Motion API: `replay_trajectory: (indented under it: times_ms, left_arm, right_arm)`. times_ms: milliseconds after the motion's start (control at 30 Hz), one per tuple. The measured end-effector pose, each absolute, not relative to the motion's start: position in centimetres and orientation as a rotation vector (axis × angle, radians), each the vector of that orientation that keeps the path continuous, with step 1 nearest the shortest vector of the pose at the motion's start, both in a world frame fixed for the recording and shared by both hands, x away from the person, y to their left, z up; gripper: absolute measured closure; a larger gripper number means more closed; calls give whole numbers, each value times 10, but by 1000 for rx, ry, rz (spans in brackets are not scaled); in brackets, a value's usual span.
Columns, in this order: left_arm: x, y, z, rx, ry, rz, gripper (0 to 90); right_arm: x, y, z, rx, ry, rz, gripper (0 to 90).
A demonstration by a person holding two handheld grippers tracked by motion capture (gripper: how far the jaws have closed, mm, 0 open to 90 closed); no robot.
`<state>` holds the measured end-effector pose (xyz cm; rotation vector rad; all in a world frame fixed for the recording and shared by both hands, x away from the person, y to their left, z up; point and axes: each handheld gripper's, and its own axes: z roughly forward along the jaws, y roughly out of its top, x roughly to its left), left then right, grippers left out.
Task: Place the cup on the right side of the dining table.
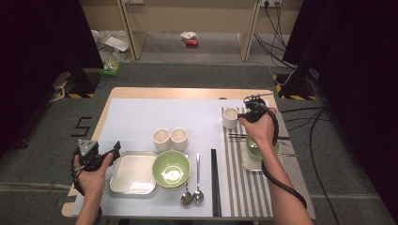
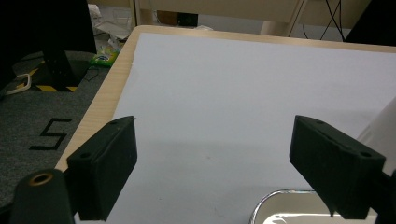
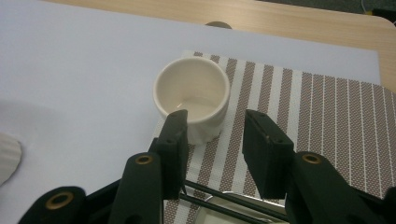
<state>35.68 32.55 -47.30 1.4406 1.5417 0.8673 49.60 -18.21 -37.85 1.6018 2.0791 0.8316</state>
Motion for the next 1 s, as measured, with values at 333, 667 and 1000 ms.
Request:
replay_trajectory:
  times_ms: [333, 667, 1000]
  left_arm:
    - [357, 325, -473, 1447, 1541, 865, 140]
    - [357, 324, -474, 1445, 1542, 866, 140]
    - [357, 324, -474, 1445, 1541, 866, 140]
  right_arm:
    - [478, -187, -380, 1569, 2069, 878, 608]
    - [456, -184, -383, 1533, 2059, 922, 604]
    - [442, -186, -386, 1500, 2048, 971, 603]
